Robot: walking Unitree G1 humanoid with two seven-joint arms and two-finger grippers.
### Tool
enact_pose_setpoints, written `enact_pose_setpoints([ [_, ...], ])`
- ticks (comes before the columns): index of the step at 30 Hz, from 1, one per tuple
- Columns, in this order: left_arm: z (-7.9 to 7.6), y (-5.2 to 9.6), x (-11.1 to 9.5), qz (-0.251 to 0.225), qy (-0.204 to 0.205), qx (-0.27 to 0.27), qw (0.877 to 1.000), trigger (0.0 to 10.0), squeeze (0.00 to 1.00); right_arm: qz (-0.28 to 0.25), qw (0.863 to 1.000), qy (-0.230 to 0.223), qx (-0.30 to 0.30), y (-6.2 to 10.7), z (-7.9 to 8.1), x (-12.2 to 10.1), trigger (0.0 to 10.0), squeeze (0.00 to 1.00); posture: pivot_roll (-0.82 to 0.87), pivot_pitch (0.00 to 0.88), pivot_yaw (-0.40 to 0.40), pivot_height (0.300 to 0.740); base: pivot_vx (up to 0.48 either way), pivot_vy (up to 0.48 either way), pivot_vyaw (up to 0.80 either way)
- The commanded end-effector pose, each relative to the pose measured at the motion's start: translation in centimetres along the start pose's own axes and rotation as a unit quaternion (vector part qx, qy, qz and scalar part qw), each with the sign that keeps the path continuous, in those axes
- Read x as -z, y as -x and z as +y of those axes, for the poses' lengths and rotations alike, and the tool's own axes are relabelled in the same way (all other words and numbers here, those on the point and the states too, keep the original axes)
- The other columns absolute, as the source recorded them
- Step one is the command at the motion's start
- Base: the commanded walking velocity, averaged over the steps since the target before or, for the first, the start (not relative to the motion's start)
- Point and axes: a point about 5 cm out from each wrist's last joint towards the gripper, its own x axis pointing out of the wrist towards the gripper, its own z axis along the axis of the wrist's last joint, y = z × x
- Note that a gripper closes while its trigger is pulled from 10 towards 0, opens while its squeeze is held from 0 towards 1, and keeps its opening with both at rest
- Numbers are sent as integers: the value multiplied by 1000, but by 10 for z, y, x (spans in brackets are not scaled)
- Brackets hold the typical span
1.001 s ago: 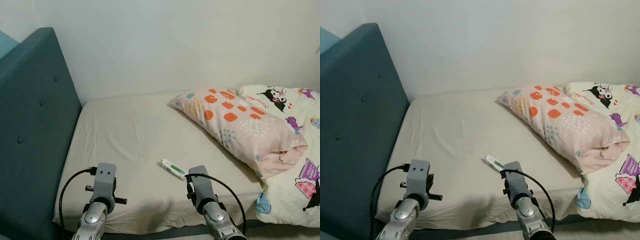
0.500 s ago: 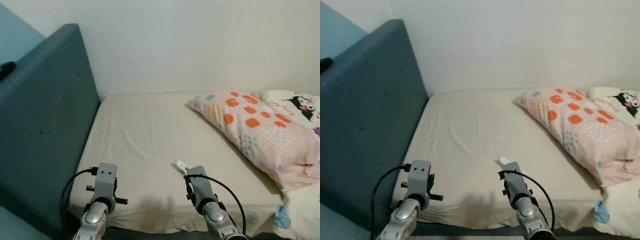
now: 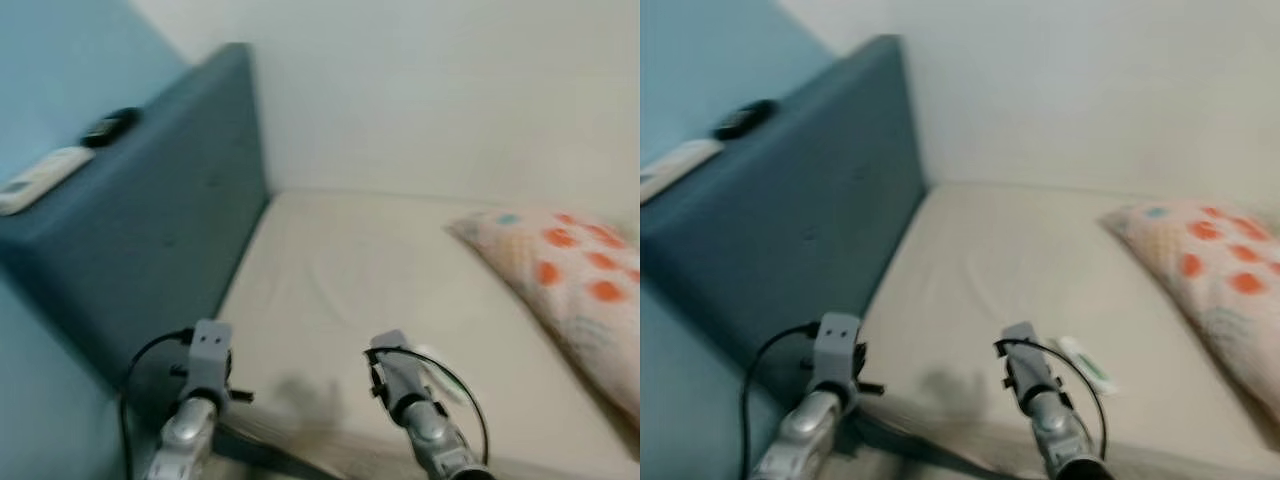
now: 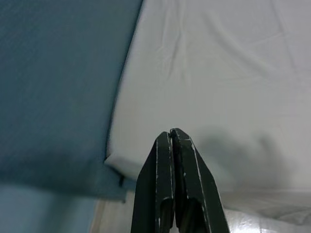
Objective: Clean up the room
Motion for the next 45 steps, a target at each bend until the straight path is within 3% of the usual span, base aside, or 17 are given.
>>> enact_pose_setpoints([
  [1, -2, 2, 6, 15, -6, 9, 1000, 10000, 0, 9, 1000, -5, -3, 2, 2, 5, 10000, 0, 14, 75, -23, 740, 0, 0, 800],
  [9, -7, 2, 6, 22, -30, 28, 999, 10000, 0, 7, 1000, -25, 3, 2, 2, 5, 10000, 0, 13, 81, -20, 740, 0, 0, 283],
  [29, -9, 1, 7, 31, -34, 28, 999, 10000, 0, 7, 1000, -30, 6, 3, 0, 6, 10000, 0, 6, 88, -19, 740, 0, 0, 0],
  [45, -8, 0, 5, 31, -29, 24, 999, 10000, 0, 7, 1000, -29, 6, 2, -2, 5, 10000, 0, 5, 91, -22, 740, 0, -384, 0],
])
